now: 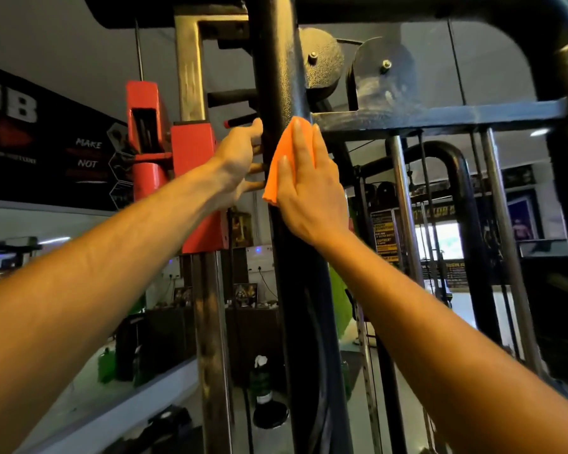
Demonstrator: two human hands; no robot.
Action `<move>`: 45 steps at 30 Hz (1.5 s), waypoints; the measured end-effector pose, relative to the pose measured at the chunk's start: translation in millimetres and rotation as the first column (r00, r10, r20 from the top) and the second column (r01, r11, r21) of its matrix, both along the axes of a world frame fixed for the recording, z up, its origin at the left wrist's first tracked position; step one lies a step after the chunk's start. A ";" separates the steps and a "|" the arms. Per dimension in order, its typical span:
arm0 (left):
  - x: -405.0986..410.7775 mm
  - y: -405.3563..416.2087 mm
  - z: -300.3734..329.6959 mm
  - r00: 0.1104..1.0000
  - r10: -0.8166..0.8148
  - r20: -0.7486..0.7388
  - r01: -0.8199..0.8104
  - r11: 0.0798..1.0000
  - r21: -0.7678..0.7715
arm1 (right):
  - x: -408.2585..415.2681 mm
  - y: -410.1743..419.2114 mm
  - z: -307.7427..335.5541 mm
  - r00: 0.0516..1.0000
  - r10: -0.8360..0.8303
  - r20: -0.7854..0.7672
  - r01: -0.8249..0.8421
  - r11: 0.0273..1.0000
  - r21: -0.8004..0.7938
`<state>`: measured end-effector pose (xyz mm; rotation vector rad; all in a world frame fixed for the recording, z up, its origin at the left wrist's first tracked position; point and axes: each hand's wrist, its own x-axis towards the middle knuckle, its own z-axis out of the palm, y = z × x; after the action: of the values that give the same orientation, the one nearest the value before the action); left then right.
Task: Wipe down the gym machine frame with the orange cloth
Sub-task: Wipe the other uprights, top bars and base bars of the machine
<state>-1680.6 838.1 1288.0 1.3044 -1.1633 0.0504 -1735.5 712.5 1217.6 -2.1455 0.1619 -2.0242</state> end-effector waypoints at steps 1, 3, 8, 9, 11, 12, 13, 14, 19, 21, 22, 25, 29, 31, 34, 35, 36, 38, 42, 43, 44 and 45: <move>0.9 0.3 -1.3 1.000 -0.012 0.001 0.012 1.000 0.003 | -1.9 1.9 -7.6 1.000 -0.012 0.003 0.012 1.000 -0.011; 4.8 0.1 -5.4 0.999 -0.044 0.000 0.044 0.999 -0.007 | -4.8 5.6 -41.2 0.999 -0.035 -0.011 0.035 0.999 -0.035; 11.0 -2.4 -11.5 0.994 -0.084 0.067 0.085 0.996 -0.009 | -7.6 5.5 -62.1 0.998 -0.042 -0.040 0.041 0.999 -0.002; 11.1 -2.7 -11.2 0.994 -0.085 0.066 0.086 0.996 -0.008 | -6.5 5.9 -44.9 0.998 -0.052 -0.029 0.052 0.999 -0.001; 12.3 -2.0 -10.9 0.996 -0.082 0.046 0.082 0.997 0.002 | -5.8 8.2 -6.5 0.997 -0.068 -0.022 0.068 0.998 -0.001; 14.8 -2.2 -11.4 0.996 -0.081 0.042 0.080 0.997 0.010 | -5.1 8.0 7.2 0.997 -0.078 -0.025 0.078 0.997 0.002; 17.0 -2.0 -12.5 0.996 -0.081 0.035 0.081 0.997 0.015 | -4.1 8.3 12.6 0.996 -0.090 -0.027 0.090 0.996 0.003; 18.9 -2.0 -13.8 0.996 -0.089 0.028 0.089 0.996 0.011 | -3.1 9.7 8.2 0.995 -0.098 -0.024 0.098 0.995 0.004; 23.8 -2.9 -35.4 0.987 -0.157 0.039 0.155 0.987 0.042 | -4.8 19.4 -115.7 0.997 -0.069 -0.029 0.068 0.997 -0.038; 21.9 -2.1 -47.6 0.986 -0.165 0.025 0.163 0.984 0.065 | -5.9 18.9 -154.3 0.997 -0.058 -0.041 0.058 0.998 -0.019; 20.8 -2.2 -52.9 0.987 -0.161 0.019 0.160 0.985 0.065 | -5.5 18.2 -157.6 0.997 -0.063 -0.048 0.063 0.998 0.001; 16.6 -4.9 -62.2 0.989 -0.145 0.031 0.144 0.989 0.024 | -0.1 16.8 -120.4 0.995 -0.092 -0.041 0.094 0.995 0.036; 19.2 -10.6 -65.1 0.984 -0.148 0.104 0.148 0.989 0.002 | 3.0 16.0 -92.1 0.987 -0.159 -0.022 0.159 0.987 -0.023; 20.9 -10.8 -67.4 0.983 -0.151 0.101 0.153 0.988 -0.006 | 2.2 21.3 -120.1 0.979 -0.200 -0.042 0.198 0.979 -0.056; 25.2 -11.8 -79.4 0.983 -0.159 0.088 0.159 0.987 -0.003 | -2.5 31.5 -191.4 0.974 -0.205 -0.099 0.203 0.979 -0.028; 29.5 -13.3 -84.3 0.982 -0.168 0.085 0.168 0.986 0.006 | -4.2 34.4 -213.6 0.974 -0.192 -0.119 0.192 0.981 -0.009; 33.0 -14.8 -89.2 0.981 -0.182 0.071 0.181 0.983 0.017 | -5.3 36.5 -230.0 0.974 -0.186 -0.130 0.188 0.982 0.006; 36.5 -15.1 -97.9 0.981 -0.191 0.034 0.190 0.981 0.025 | -6.5 37.4 -236.6 0.976 -0.175 -0.132 0.180 0.983 0.032; 29.0 -7.7 -108.5 0.981 -0.196 -0.001 0.196 0.979 0.051 | -1.6 32.6 -180.6 0.982 -0.171 -0.085 0.177 0.982 0.065; 27.9 -6.3 -110.1 0.981 -0.196 0.001 0.195 0.980 0.044 | -0.4 32.0 -168.7 0.981 -0.171 -0.087 0.177 0.982 0.069; 27.1 -5.5 -111.8 0.981 -0.192 -0.001 0.192 0.981 0.037 | 0.6 31.2 -161.7 0.981 -0.175 -0.087 0.180 0.981 0.065; 26.9 -5.3 -113.8 0.981 -0.196 -0.002 0.196 0.980 0.035 | 1.1 30.9 -161.1 0.980 -0.183 -0.080 0.188 0.981 0.052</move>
<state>-1653.7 832.8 1174.2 1.2138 -1.2943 -0.1136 -1734.4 743.4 1056.5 -2.2460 0.4434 -2.0064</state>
